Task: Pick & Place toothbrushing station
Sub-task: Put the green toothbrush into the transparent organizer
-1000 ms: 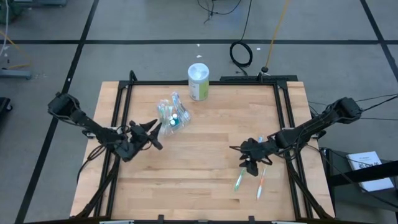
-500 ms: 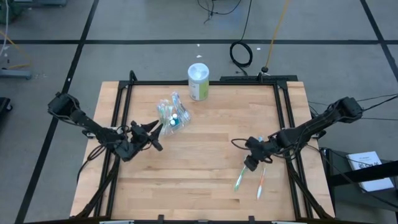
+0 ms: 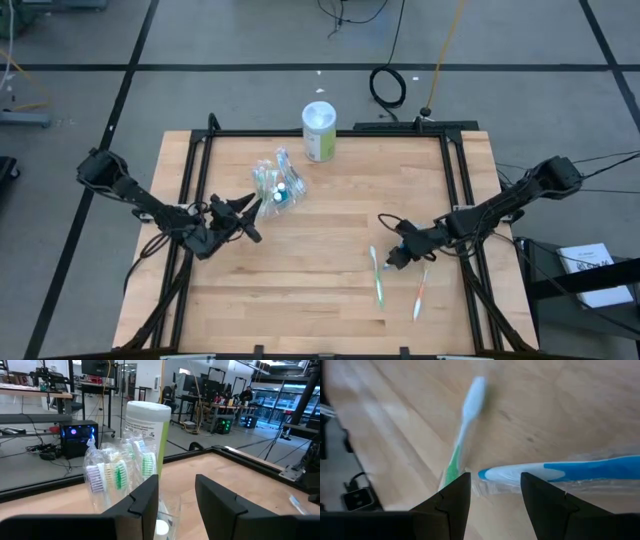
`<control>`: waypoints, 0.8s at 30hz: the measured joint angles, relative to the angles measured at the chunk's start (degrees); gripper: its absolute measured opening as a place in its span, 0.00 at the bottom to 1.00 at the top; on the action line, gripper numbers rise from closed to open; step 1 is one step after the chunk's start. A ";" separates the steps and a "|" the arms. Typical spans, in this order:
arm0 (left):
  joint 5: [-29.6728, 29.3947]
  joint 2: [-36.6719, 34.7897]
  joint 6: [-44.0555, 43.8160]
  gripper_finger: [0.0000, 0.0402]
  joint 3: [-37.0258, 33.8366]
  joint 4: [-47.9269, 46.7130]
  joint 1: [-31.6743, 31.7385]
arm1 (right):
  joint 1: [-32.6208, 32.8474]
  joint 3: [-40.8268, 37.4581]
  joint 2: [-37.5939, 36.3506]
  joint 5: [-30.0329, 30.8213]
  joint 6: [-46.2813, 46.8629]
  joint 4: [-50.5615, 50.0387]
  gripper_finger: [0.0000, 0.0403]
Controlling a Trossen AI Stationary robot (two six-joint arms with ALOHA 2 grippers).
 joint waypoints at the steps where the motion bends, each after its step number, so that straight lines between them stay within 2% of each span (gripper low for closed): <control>1: -0.03 0.00 -0.01 0.33 0.00 0.01 0.00 | -0.03 -0.95 0.00 0.02 0.00 2.29 0.42; 7: -0.03 0.00 -0.03 0.33 0.00 0.17 0.07 | 0.00 -4.43 0.13 2.04 -1.91 13.04 0.42; 10: -0.05 0.00 -0.18 0.33 0.00 0.18 0.07 | -0.03 -3.92 0.15 5.71 -6.72 15.46 0.42; 14: -0.22 0.00 -0.18 0.33 0.00 0.18 0.12 | 0.29 -0.42 0.15 6.16 -15.44 15.73 0.42; 17: -0.46 0.00 -0.91 0.33 0.00 0.26 0.31 | 0.67 3.64 0.73 7.63 -18.07 10.33 0.42; 21: -0.44 0.00 -1.32 0.33 0.00 0.26 1.01 | 0.66 8.79 5.83 7.76 -18.31 -1.44 0.42; 24: -0.38 -0.02 -1.32 0.33 0.00 0.26 1.35 | 0.67 11.48 11.24 7.22 -18.44 -0.49 0.42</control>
